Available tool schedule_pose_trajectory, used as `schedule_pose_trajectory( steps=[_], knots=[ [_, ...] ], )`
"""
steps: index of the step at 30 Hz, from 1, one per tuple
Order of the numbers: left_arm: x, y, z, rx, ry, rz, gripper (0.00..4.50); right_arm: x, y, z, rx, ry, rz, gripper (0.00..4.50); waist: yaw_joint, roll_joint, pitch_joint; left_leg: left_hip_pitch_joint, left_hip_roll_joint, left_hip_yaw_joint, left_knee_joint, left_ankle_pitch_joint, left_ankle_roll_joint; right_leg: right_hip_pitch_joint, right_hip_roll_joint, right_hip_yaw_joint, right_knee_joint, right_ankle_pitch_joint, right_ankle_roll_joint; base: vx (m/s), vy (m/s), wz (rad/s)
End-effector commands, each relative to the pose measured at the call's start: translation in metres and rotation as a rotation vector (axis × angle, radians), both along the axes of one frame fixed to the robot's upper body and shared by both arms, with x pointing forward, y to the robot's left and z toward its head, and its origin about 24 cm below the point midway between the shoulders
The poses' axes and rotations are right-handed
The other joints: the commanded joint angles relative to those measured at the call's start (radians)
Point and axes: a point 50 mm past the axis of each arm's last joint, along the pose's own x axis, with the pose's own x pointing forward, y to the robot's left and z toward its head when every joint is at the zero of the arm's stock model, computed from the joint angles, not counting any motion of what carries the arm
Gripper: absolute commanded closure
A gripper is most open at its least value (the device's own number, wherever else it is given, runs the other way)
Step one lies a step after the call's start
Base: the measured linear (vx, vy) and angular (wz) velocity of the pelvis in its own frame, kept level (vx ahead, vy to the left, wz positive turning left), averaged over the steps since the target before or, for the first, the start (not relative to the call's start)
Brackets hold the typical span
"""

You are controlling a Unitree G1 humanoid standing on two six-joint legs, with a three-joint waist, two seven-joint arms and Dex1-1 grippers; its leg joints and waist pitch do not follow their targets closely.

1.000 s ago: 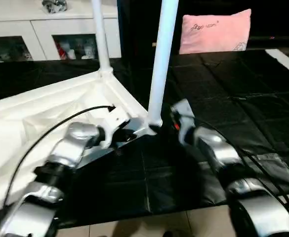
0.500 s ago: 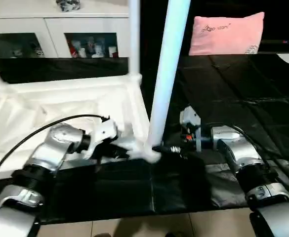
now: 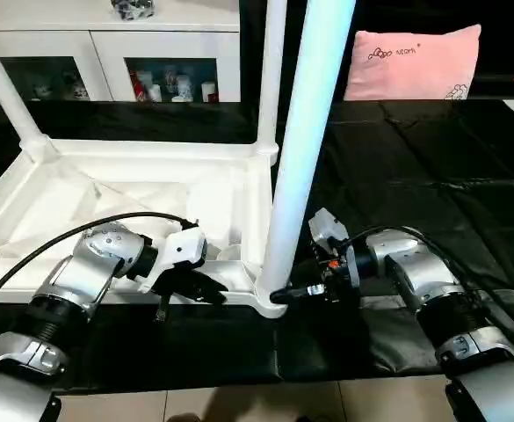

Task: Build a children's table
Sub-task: Rotate leg to tighten

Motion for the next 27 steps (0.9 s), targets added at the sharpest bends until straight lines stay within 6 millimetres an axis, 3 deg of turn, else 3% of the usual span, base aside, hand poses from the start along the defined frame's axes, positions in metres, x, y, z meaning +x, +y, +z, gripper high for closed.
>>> schedule_pose_trajectory(
  steps=[1, 12, 13, 16, 17, 19, 21, 24, 27],
  knots=[
    [-0.007, -0.009, -0.003, 0.024, 0.035, -0.098, 4.5, -0.001, 0.002, 0.005, 0.017, -0.005, 0.033, 1.46, -0.006, -0.001, -0.065, -0.005, 0.013, 0.015, -0.072, -0.155, 0.044, 0.071, -0.045, 0.034, -0.063, -0.251, -0.216, 0.0, 0.0, 0.0],
    [-0.007, -0.009, -0.004, -0.013, 0.057, -0.054, 4.5, -0.012, 0.003, 0.0, 0.036, 0.052, 0.057, 2.13, -0.003, 0.003, -0.066, -0.004, 0.013, 0.014, -0.072, -0.154, 0.042, 0.072, -0.044, 0.035, -0.062, -0.239, -0.215, 0.0, 0.0, 0.0],
    [-0.007, -0.009, -0.004, -0.017, 0.057, -0.046, 4.5, -0.012, 0.003, -0.001, 0.04, 0.054, 0.053, 2.13, -0.003, 0.008, -0.066, -0.004, 0.012, 0.014, -0.072, -0.155, 0.04, 0.072, -0.044, 0.034, -0.062, -0.237, -0.217, 0.0, 0.0, 0.0],
    [-0.002, -0.013, -0.004, -0.041, 0.018, 0.033, 4.5, -0.009, 0.009, -0.005, 0.084, 0.055, -0.065, 2.22, -0.006, 0.004, -0.063, -0.004, 0.011, 0.014, -0.074, -0.182, 0.032, 0.072, -0.043, 0.034, -0.069, -0.278, -0.208, 0.0, 0.0, 0.0],
    [0.0, -0.013, -0.005, -0.042, 0.011, 0.057, 4.5, -0.007, 0.011, -0.006, 0.081, 0.049, -0.105, 2.25, -0.007, 0.006, -0.061, -0.005, 0.01, 0.013, -0.075, -0.196, 0.025, 0.07, -0.044, 0.034, -0.072, -0.31, -0.197, 0.0, 0.0, 0.0],
    [0.015, -0.022, -0.005, -0.076, -0.035, 0.223, 4.5, 0.006, 0.023, -0.02, 0.03, 0.005, -0.349, 2.27, -0.017, 0.004, -0.058, -0.004, 0.007, 0.01, -0.077, -0.217, 0.007, 0.067, -0.044, 0.033, -0.078, -0.374, -0.171, 0.0, 0.0, 0.0],
    [0.02, -0.027, -0.004, -0.093, -0.051, 0.281, 4.5, 0.009, 0.027, -0.024, 0.011, 0.005, -0.43, 2.32, -0.029, 0.002, -0.053, 0.001, -0.004, 0.003, -0.08, -0.264, -0.009, 0.067, -0.046, 0.026, -0.097, -0.551, -0.102, 0.0, 0.0, 0.0],
    [0.033, -0.038, -0.001, -0.112, -0.088, 0.42, 4.5, 0.015, 0.04, -0.032, -0.024, 0.004, -0.578, 2.4, -0.053, 0.004, -0.051, 0.0, -0.007, 0.0, -0.078, -0.279, -0.009, 0.061, -0.045, 0.021, -0.107, -0.614, -0.067, 0.0, 0.0, 0.0],
    [0.045, -0.051, 0.003, -0.131, -0.125, 0.559, 4.5, 0.021, 0.055, -0.035, -0.034, 0.02, -0.718, 2.44, -0.067, 0.004, -0.053, 0.0, -0.008, -0.002, -0.077, -0.287, 0.004, 0.06, -0.044, 0.019, -0.112, -0.613, -0.067, 0.0, 0.0, 0.0]
  ],
)
